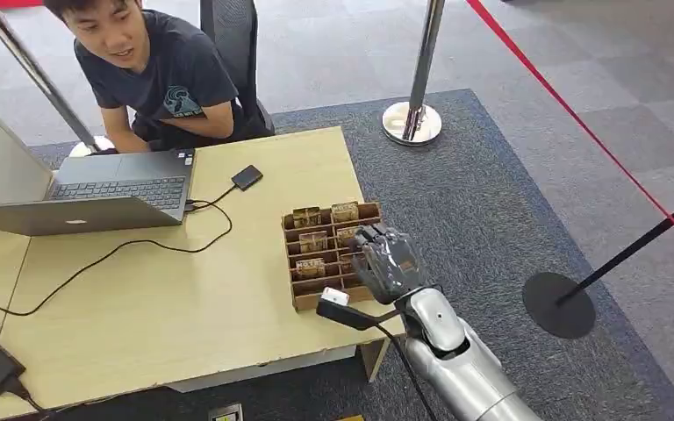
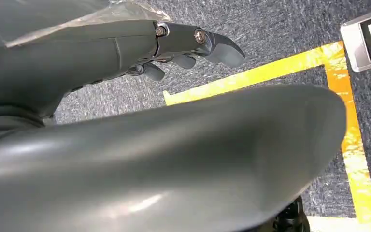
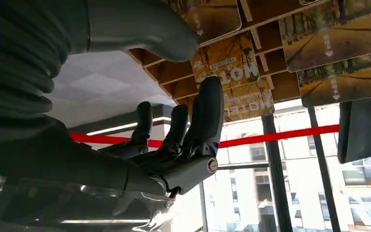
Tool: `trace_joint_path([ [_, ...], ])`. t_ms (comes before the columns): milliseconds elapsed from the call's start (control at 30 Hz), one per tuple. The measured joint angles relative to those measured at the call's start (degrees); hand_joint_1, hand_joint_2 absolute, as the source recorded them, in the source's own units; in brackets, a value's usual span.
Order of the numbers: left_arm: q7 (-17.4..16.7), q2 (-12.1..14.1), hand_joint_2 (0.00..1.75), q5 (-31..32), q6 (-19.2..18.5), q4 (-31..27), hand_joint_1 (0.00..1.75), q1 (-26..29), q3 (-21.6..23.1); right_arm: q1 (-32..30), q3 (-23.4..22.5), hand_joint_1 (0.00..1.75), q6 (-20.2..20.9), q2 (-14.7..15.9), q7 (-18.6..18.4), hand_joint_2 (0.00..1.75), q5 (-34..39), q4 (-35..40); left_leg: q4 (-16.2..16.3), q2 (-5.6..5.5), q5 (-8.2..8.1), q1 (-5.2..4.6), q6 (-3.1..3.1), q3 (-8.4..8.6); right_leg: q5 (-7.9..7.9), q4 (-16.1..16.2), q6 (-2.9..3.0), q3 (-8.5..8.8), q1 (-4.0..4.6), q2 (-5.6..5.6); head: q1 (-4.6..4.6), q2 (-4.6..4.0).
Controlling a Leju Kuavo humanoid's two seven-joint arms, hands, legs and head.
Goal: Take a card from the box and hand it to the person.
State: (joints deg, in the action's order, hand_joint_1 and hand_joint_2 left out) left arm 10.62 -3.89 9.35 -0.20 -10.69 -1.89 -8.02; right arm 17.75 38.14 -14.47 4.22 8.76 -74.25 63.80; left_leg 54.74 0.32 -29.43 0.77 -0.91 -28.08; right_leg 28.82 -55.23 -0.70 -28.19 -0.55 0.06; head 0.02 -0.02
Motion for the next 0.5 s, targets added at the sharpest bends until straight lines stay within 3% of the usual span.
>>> trace_joint_path([
  [33, 0.0, 0.0, 0.00, 0.0, 0.0, 0.0, 0.00, 0.0, 0.0, 0.0, 0.0, 0.96, 0.0, 0.0, 0.0, 1.75, 0.0, -0.3, 0.0, 0.00, 0.00, 0.00, 0.00, 0.00, 0.00, 0.0, 0.00, 0.00, 0.00, 0.00, 0.00, 0.00],
  [67, 0.0, 0.0, 0.00, 0.0, 0.0, 0.0, 0.00, 0.0, 0.0, 0.0, 0.0, 1.15, 0.0, 0.0, 0.0, 1.75, 0.0, -0.5, 0.0, 0.00, 0.00, 0.00, 0.00, 0.00, 0.00, 0.0, 0.00, 0.00, 0.00, 0.00, -0.02, 0.00],
  [100, 0.0, 0.0, 0.00, 0.0, 0.0, 0.0, 0.00, 0.0, 0.0, 0.1, 0.0, 1.15, 0.0, 0.0, 0.0, 1.75, 0.0, -0.8, 0.0, 0.00, 0.00, 0.00, 0.00, 0.00, 0.00, 0.0, 0.00, 0.00, 0.00, 0.00, 0.00, 0.00],
  [133, 0.0, 0.0, 0.00, 0.0, 0.0, 0.0, 0.00, 0.0, 0.0, 0.1, 0.0, 0.99, 0.0, -0.1, 0.0, 1.75, 0.1, -1.2, 0.0, 0.00, 0.00, 0.00, 0.00, -0.01, 0.00, 0.0, 0.00, 0.00, 0.00, 0.00, 0.00, 0.00],
  [167, 0.0, 0.0, 0.00, 0.0, 0.0, 0.0, 0.00, 0.0, 0.0, 0.1, 0.0, 0.65, 0.0, -0.2, 0.0, 1.75, 0.1, -1.4, 0.0, 0.00, 0.00, 0.00, 0.00, -0.01, 0.00, 0.0, 0.00, 0.00, 0.00, 0.00, -0.02, 0.00],
  [500, 0.0, 0.0, 0.00, 0.7, 0.0, 0.0, 0.00, 0.0, 0.0, 0.4, -0.2, 0.77, -1.3, -0.6, -0.1, 1.75, -0.4, -4.2, 0.0, 0.00, 0.00, 0.00, 0.00, -0.01, 0.00, 0.0, 0.00, -0.01, 0.00, 0.00, 0.00, 0.00],
])
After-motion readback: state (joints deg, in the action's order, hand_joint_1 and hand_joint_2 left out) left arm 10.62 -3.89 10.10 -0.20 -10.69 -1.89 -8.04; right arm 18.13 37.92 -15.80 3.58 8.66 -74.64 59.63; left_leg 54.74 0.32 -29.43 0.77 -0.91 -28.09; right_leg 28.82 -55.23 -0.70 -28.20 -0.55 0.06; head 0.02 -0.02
